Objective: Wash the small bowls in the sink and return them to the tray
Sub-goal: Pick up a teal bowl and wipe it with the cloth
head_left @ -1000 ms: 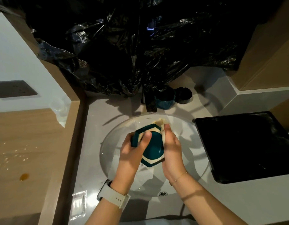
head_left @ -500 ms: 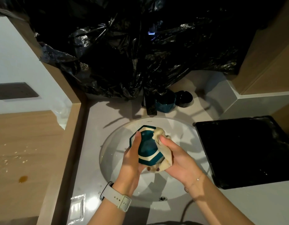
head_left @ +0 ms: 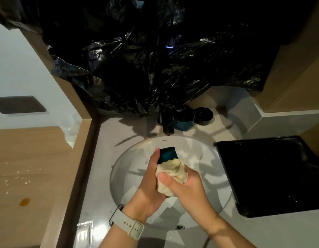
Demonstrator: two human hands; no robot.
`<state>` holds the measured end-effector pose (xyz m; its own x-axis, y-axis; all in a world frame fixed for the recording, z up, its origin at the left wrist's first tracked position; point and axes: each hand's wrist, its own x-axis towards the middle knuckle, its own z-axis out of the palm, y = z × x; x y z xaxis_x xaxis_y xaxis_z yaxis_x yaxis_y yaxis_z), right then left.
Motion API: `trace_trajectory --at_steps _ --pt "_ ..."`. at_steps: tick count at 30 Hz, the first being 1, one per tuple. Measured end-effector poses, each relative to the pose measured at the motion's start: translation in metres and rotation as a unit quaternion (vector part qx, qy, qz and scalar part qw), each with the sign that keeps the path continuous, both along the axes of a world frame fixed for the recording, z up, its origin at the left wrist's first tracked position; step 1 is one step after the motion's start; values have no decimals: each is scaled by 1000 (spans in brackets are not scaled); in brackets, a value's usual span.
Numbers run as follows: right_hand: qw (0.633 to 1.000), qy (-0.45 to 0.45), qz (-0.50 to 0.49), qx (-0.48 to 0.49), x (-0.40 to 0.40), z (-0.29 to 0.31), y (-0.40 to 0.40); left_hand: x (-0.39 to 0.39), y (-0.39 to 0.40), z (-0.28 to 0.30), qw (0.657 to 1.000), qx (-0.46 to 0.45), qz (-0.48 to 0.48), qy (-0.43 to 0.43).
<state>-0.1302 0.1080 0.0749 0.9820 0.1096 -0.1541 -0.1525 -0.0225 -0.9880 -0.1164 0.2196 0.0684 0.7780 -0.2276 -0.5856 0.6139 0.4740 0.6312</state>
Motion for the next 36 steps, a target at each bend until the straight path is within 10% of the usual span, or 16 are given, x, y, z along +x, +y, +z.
trace_trajectory --at_steps 8,16,25,36 --pt "996 57 63 -6 14 21 10 -8 -8 2 988 51 127 -65" --pt "939 -110 247 -211 8 10 -5 0 19 4 975 -173 51 127" --pt "996 78 44 3 11 8 -10 5 -11 -6 996 81 -41 -21" --pt "935 -147 190 -260 1 -4 -36 16 9 9 973 -149 -43 170"
